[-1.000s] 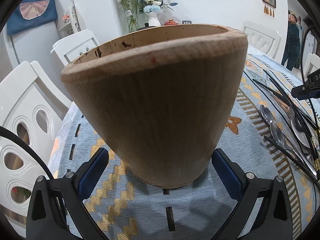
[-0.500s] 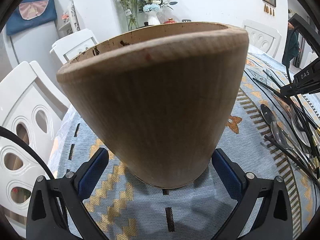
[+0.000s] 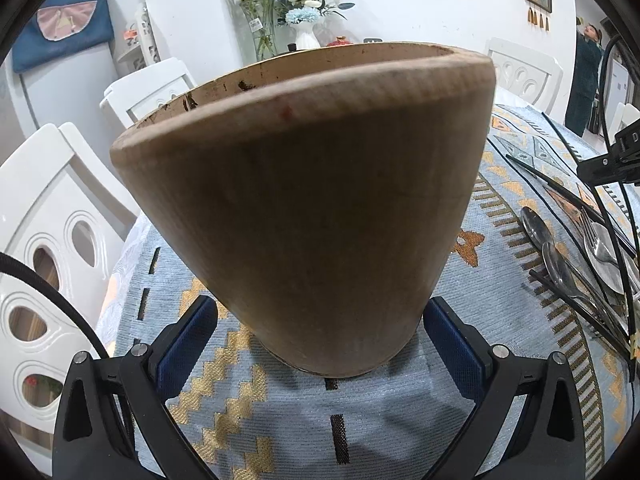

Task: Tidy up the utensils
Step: 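Lift the black chopstick with the right gripper toward the wooden cup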

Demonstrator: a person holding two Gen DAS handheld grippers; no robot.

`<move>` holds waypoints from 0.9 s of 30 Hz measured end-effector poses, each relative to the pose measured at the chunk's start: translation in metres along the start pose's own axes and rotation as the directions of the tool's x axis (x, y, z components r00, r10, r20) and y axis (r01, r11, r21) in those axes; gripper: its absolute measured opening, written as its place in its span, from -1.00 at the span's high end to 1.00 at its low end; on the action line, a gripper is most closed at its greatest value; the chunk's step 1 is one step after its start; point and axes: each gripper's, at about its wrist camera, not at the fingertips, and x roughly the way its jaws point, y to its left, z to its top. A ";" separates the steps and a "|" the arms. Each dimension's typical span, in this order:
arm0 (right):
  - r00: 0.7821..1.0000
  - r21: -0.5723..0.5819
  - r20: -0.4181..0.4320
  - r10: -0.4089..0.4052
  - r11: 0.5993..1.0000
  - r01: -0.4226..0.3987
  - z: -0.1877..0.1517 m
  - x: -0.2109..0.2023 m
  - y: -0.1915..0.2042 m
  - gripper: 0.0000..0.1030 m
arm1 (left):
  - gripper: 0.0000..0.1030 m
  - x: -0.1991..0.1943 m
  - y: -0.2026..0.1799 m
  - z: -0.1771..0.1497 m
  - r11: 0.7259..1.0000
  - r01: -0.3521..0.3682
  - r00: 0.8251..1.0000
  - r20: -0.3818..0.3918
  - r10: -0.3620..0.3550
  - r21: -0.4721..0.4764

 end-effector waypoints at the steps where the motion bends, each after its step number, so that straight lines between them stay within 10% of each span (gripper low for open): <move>1: 1.000 0.000 0.002 0.005 1.000 -0.005 -0.001 -0.002 0.001 0.81 | -1.00 0.000 0.000 0.000 1.000 0.000 1.000 0.000 0.000 0.000; 15: 0.981 -0.019 -0.129 0.147 0.988 -0.151 -0.008 0.010 0.015 0.70 | -1.00 0.000 -0.001 0.000 1.000 0.000 1.000 -0.001 0.000 0.000; 27: 0.975 -0.076 -0.222 -0.007 0.997 -0.011 0.001 0.045 0.029 0.64 | -1.00 0.000 -0.001 0.001 1.000 0.000 1.000 -0.001 0.000 0.000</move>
